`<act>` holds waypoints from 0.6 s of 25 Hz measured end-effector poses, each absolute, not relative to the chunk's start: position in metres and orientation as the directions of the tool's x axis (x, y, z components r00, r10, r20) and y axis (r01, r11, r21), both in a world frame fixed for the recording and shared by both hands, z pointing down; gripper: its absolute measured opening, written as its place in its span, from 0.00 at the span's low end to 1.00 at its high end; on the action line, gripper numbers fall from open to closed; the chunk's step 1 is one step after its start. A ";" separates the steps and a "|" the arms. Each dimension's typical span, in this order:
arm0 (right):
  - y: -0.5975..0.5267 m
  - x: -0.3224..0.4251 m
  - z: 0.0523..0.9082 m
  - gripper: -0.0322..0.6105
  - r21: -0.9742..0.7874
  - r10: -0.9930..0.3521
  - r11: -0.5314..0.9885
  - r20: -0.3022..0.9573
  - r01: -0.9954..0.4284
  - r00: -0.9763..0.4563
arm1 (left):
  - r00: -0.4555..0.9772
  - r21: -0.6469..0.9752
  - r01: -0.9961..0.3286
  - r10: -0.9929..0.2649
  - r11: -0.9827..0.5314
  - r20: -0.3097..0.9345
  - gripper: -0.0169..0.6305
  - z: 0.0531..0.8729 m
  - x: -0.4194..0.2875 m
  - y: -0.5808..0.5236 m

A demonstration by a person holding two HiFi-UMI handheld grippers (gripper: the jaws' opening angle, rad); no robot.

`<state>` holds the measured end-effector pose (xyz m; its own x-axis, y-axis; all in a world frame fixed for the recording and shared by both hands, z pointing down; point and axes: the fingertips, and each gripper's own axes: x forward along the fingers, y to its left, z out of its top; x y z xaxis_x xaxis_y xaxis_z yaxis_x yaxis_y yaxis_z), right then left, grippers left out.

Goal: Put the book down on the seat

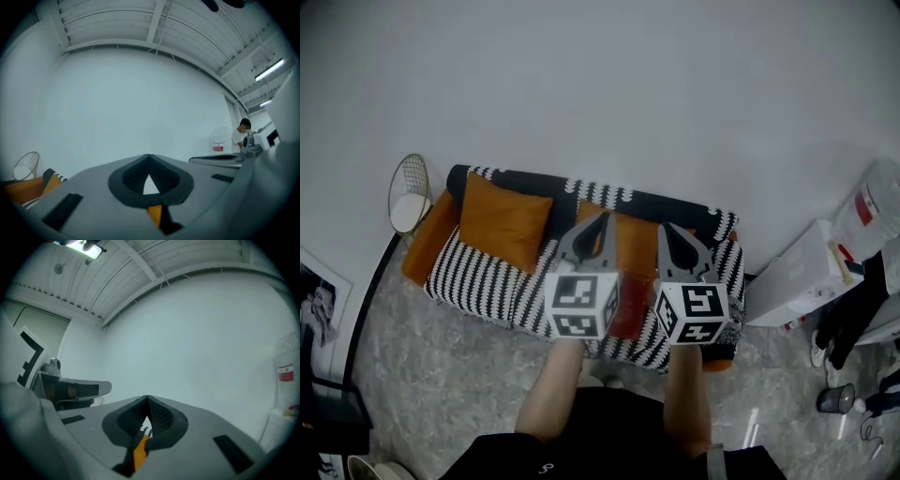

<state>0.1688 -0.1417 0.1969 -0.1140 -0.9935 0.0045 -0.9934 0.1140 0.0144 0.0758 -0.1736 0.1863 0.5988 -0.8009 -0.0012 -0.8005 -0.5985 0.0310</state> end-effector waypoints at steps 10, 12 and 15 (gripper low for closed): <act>-0.141 0.169 0.206 0.06 -0.007 -0.994 0.111 0.011 -0.994 -0.111 | 0.599 0.036 -0.801 -0.800 -0.598 0.029 0.04 0.201 0.072 -0.173; -0.140 0.170 0.207 0.07 -0.007 -0.994 0.111 0.011 -0.994 -0.111 | 0.599 0.033 -0.801 -0.800 -0.598 0.032 0.04 0.203 0.072 -0.173; -0.138 0.172 0.205 0.07 -0.007 -0.994 0.109 0.008 -0.994 -0.109 | 0.602 0.031 -0.798 -0.798 -0.601 0.030 0.04 0.203 0.075 -0.172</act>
